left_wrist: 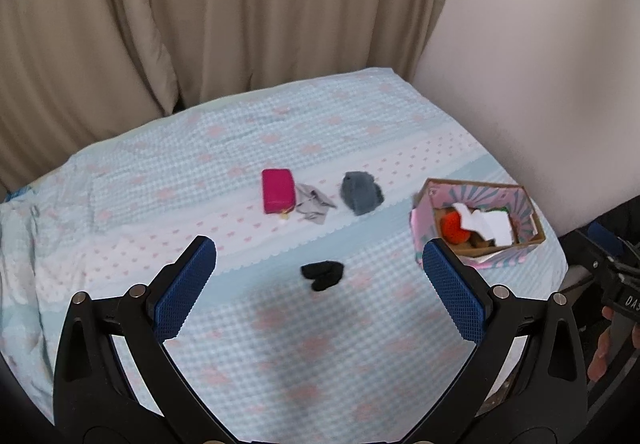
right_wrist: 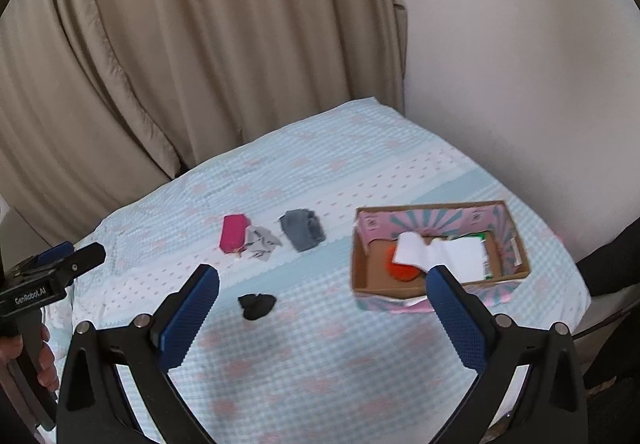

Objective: Organize soft objects
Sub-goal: 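Raise both tools away from the box, then grasp the pink pouch with the left tool while the right tool grasps the black sock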

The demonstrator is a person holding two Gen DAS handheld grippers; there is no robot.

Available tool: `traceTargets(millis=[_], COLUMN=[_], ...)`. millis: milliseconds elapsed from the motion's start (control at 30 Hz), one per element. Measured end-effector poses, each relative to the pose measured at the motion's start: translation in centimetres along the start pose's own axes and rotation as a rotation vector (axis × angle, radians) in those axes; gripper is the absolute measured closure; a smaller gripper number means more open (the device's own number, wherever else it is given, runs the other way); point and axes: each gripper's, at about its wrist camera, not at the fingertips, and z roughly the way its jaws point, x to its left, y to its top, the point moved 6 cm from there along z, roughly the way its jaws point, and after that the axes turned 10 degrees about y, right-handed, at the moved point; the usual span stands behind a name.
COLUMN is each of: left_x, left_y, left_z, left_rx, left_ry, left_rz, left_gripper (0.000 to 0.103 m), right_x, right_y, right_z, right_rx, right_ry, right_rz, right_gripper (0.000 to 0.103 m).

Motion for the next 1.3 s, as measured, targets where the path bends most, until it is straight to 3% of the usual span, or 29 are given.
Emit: traceTargets(millis=[300,600,867,1067,1300], left_x=[4.6,6.8,5.2,2.7,1.3], left_y=[0.8,3.3,5.5,5.3,3.7], left_z=[7.0,18.3,30.8,40.4,46.8], left_rx=[0.066,0.192,0.335,0.444,0.515], left_ry=[-0.004,-0.019,-0.061,-0.061,-0.013], left_rz=[0.012,-0.051,-0.078,-0.05,-0.005], left_gripper=[0.0,0.0,0.0,0.0,0.003], right_x=[4.3,6.2,6.6,6.0,4.5], right_y=[-2.5,-5.2,-8.6,-11.0,-13.7], right_z=[6.3,16.9,26.2,31.2,35.8], right_rx=[0.043,0.176,0.312,0.363,0.386], right_ry=[0.028,0.094,0.086,0.056,0.02], right_rz=[0.018,0.033,0.132,0.2,0.277], right_gripper=[0.0,0.0,0.0,0.0,0.001])
